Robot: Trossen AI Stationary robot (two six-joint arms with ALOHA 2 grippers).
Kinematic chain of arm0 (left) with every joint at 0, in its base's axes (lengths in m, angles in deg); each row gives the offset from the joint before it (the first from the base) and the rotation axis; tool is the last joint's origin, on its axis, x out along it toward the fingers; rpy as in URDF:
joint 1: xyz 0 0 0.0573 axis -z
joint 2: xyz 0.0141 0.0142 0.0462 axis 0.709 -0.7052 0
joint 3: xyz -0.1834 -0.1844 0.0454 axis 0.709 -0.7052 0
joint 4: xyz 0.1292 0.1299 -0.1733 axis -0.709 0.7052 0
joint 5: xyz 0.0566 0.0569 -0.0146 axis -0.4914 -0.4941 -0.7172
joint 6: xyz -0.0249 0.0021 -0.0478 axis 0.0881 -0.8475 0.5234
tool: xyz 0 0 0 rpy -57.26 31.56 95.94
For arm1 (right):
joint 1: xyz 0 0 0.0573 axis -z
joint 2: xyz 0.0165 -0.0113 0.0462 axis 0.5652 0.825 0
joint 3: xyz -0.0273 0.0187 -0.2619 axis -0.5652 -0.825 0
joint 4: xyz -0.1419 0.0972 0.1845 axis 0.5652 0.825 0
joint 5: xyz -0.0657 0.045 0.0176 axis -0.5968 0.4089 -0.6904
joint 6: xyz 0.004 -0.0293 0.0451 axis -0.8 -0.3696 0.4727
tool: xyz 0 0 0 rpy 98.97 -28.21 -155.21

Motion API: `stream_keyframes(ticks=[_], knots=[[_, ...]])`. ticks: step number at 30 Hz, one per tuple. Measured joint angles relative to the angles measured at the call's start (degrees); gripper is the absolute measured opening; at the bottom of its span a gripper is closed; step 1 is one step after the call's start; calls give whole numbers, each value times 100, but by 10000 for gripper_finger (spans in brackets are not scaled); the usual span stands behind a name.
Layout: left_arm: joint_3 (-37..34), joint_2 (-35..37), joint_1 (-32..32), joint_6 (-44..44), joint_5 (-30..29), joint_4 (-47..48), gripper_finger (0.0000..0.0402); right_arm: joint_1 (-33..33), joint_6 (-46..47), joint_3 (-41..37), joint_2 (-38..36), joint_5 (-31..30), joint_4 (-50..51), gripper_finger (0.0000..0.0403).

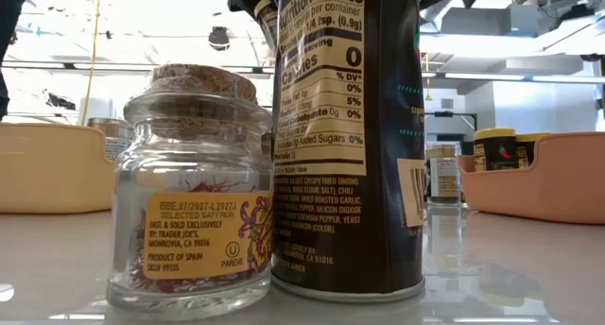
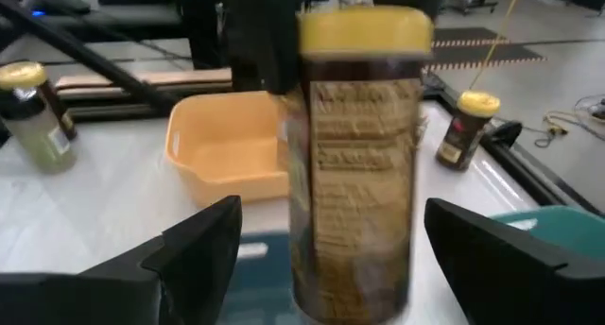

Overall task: Sort spices by type
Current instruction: Put the yellow seasoning bottle into the orange bin

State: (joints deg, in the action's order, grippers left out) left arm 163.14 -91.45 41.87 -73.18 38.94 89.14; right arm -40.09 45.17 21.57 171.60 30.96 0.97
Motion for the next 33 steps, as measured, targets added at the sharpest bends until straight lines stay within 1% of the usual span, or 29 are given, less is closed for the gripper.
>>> stream_keyframes(ticks=[2,5,7,11,14,20,24,33], knots=[[0,0,9,-1,0,32,233,0,26,193,148,-98,37,358],[0,1,13,0,1,41,233,11,143,489,362,-135,461,358],[0,2,22,4,2,69,233,13,264,601,466,-142,925,358],[0,2,24,13,2,78,233,7,439,731,534,-138,1155,347],[0,2,24,29,12,87,233,5,453,751,519,-139,1130,317],[0,2,26,32,22,76,233,-10,519,749,492,-137,1201,230],[-2,2,28,100,59,60,233,-48,704,751,492,-138,1259,230],[-5,2,28,133,29,-13,234,-97,809,751,494,-142,1287,230]])
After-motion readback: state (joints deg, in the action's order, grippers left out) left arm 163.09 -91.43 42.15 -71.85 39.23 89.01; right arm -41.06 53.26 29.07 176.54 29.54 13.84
